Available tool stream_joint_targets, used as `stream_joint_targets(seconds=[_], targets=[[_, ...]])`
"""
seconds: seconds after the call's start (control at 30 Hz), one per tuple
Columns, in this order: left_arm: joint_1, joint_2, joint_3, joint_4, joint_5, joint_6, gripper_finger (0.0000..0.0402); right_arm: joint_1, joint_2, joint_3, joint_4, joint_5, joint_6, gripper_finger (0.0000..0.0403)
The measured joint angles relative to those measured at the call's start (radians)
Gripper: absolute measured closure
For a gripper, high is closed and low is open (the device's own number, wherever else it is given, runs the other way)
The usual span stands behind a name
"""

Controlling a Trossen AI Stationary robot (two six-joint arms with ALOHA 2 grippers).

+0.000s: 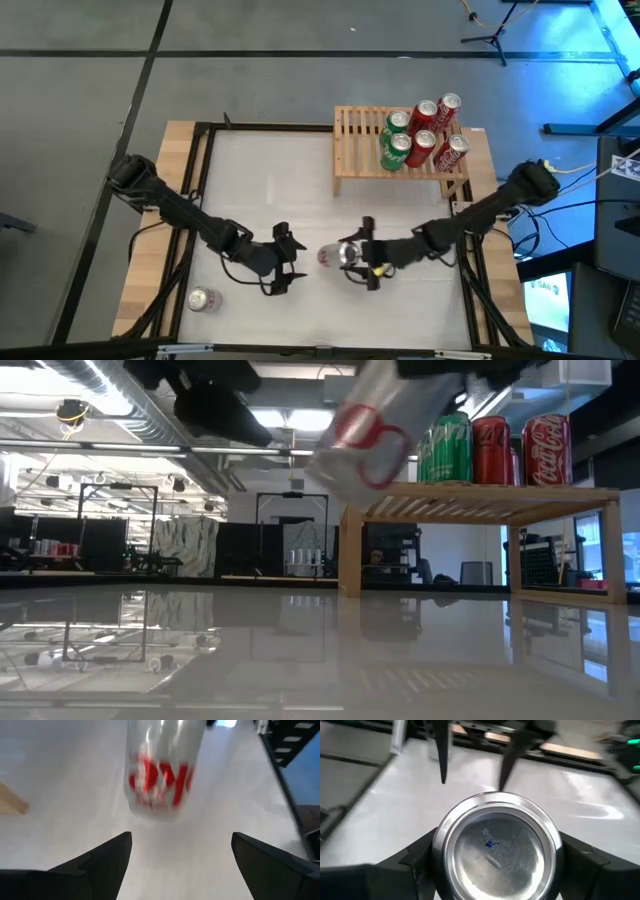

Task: Place canned beverage on shelf
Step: Put the top silver soda can on the shelf

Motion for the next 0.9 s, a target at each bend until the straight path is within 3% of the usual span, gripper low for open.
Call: stream_joint_targets(seconds=[0.23,0.43,0.53,0.67,0.8,0.9], targets=[[-0.023,0.011,-0.060,0.062,-0.120,0.006,0.0068,0.173,-0.102,0.000,-0.126,0.337,0.018,0.0113],[-0.012,0.012,-0.231,0.466,-0.110,0.010,0.0073,0.265,-0.120,-0.001,-0.112,0.519,-0.030,0.0113],[-0.003,0.018,-0.289,0.642,-0.111,0.045,0.0073,0.268,-0.118,-0.045,0.000,0.521,-0.075,0.0113],[0.007,0.026,-0.311,0.774,-0.112,0.069,0.0073,0.264,-0.116,-0.165,0.332,0.488,-0.236,0.0113],[0.018,0.058,-0.313,0.868,-0.145,0.095,0.0073,0.221,-0.116,-0.299,0.740,0.310,-0.364,0.0113],[0.032,0.106,-0.313,1.015,-0.133,0.132,0.0073,0.164,-0.103,-0.373,0.940,0.193,-0.380,0.0113]])
